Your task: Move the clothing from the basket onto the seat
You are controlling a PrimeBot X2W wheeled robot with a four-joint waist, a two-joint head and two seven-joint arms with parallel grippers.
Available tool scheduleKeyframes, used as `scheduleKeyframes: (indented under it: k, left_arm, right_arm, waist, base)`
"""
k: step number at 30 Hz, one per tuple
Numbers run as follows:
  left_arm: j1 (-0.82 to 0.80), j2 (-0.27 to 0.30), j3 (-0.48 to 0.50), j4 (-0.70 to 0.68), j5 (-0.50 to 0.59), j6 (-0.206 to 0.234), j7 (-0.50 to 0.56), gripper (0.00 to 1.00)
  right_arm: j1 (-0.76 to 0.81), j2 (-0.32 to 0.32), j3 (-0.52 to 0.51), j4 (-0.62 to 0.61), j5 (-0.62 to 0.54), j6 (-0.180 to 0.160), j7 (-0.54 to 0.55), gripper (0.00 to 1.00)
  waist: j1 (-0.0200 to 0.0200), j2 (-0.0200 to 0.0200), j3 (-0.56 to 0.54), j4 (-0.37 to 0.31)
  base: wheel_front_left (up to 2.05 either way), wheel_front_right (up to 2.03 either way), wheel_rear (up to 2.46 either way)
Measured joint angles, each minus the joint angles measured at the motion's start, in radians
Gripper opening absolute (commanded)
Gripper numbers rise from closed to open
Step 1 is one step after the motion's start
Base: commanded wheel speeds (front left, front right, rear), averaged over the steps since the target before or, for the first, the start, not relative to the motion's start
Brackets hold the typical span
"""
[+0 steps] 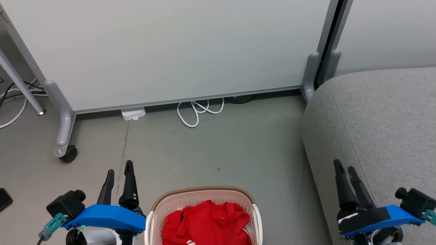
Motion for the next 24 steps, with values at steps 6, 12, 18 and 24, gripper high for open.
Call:
scheduleKeyframes:
  k: [6, 12, 18, 24]
  left_arm:
    - [-0.005, 0.008, -0.03, 0.015, 0.066, 0.012, -0.016, 1.0]
    - [-0.014, 0.015, -0.053, 0.019, 0.133, 0.026, -0.035, 1.0]
    - [-0.017, 0.02, -0.076, 0.019, 0.198, 0.037, -0.051, 1.0]
    - [-0.022, 0.025, -0.098, 0.018, 0.26, 0.046, -0.067, 1.0]
  right_arm:
    - [0.0, 0.0, 0.007, 0.011, -0.087, 0.0, -0.015, 1.0]
    - [0.0, 0.0, 0.015, 0.018, -0.162, 0.001, -0.035, 1.0]
    - [0.0, -0.001, 0.025, 0.02, -0.232, 0.001, -0.05, 1.0]
    - [0.0, -0.001, 0.032, 0.02, -0.296, 0.001, -0.067, 1.0]
  waist:
    - [0.0, 0.0, 0.001, 0.002]
    - [0.0, 0.0, 0.002, 0.005]
    - [0.0, 0.0, 0.002, 0.007]
    - [0.0001, 0.0, 0.004, 0.011]
  base:
    - [0.0, 0.0, 0.0]
    - [0.0, 0.0, 0.0]
    - [0.0, 0.0, 0.0]
    - [0.0, 0.0, 0.0]
